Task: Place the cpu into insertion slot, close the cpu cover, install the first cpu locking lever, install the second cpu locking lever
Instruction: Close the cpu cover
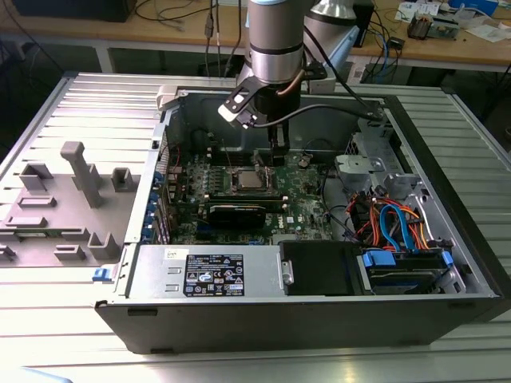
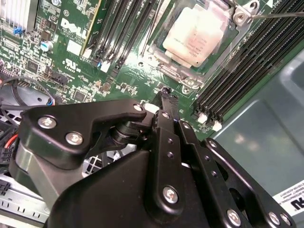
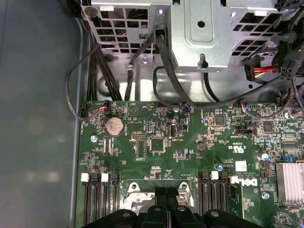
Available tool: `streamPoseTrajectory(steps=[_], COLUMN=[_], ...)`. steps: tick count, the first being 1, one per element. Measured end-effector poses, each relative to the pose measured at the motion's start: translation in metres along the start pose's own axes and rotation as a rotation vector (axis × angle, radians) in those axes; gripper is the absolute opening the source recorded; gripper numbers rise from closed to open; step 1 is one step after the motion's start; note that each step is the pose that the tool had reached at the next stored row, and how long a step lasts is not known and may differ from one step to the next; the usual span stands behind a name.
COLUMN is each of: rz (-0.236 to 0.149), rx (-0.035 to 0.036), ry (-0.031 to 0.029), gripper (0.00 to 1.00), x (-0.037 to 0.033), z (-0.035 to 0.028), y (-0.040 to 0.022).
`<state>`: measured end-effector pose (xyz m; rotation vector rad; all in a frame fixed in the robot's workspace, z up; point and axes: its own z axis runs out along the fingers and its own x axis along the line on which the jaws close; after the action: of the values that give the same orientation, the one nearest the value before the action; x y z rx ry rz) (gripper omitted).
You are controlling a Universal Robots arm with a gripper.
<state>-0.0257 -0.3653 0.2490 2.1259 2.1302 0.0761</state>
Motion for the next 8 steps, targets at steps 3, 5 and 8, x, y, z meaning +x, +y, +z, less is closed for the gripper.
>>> streamPoseTrajectory(steps=[3, 5, 8], rz=[0.000, -0.001, -0.002], rx=[0.0002, 0.0137, 0.0343], ry=[0.0000, 0.0001, -0.0001], gripper=[0.11, 0.11, 0.11], x=[0.0000, 0.0000, -0.0001], z=[0.0000, 0.0002, 0.0003], y=[-0.0001, -0.0002, -0.0002])
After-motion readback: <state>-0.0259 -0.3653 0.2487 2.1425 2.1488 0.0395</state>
